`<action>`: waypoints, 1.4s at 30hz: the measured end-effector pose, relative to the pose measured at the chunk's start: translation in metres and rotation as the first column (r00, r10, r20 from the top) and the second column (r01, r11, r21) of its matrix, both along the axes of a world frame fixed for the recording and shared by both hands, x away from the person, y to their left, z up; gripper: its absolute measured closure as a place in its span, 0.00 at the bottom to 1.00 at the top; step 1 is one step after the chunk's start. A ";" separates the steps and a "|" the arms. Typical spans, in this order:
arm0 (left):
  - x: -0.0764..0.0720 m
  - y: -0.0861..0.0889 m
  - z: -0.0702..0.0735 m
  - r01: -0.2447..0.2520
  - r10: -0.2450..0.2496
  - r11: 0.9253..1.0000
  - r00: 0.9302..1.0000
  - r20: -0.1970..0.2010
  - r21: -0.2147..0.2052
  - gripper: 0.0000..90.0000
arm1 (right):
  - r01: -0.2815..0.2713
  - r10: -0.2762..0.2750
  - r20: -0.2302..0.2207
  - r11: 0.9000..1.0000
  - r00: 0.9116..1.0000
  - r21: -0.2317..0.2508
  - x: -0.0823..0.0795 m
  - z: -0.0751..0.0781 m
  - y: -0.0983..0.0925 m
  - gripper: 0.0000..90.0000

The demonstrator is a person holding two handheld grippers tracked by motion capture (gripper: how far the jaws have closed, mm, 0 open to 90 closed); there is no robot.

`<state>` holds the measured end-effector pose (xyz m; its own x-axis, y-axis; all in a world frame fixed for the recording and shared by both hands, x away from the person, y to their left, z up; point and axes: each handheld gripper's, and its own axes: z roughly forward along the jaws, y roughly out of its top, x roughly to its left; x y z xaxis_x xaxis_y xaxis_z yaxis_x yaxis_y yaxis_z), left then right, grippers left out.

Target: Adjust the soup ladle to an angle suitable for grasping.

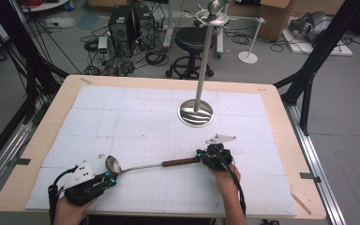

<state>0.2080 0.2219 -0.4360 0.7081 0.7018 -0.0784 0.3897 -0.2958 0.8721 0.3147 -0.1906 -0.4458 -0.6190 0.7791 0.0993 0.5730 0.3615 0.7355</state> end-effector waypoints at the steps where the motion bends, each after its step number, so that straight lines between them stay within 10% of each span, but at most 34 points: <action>1: 0.000 0.000 0.000 0.000 0.000 1.000 1.000 0.000 0.000 0.97 | 0.000 0.000 0.000 1.000 1.000 0.000 0.000 0.000 0.000 0.99; 10: -0.011 0.019 0.027 0.048 -0.044 0.996 0.998 0.054 -0.069 0.73 | 0.079 -0.083 0.058 0.994 0.995 0.072 -0.024 0.019 -0.035 0.87; 23: 0.010 0.036 0.041 0.079 -0.053 0.966 0.992 0.113 -0.246 0.24 | 0.196 -0.224 0.173 0.967 0.959 0.165 -0.096 0.038 -0.085 0.21; 31: 0.007 0.039 0.041 0.061 -0.012 0.954 0.986 0.167 -0.293 0.23 | 0.248 -0.301 0.273 0.946 0.914 0.210 -0.134 0.044 -0.110 0.19; 42: -0.002 0.048 0.036 0.032 0.018 0.959 0.985 0.172 -0.283 0.23 | 0.256 -0.314 0.309 0.942 0.898 0.215 -0.144 0.048 -0.115 0.19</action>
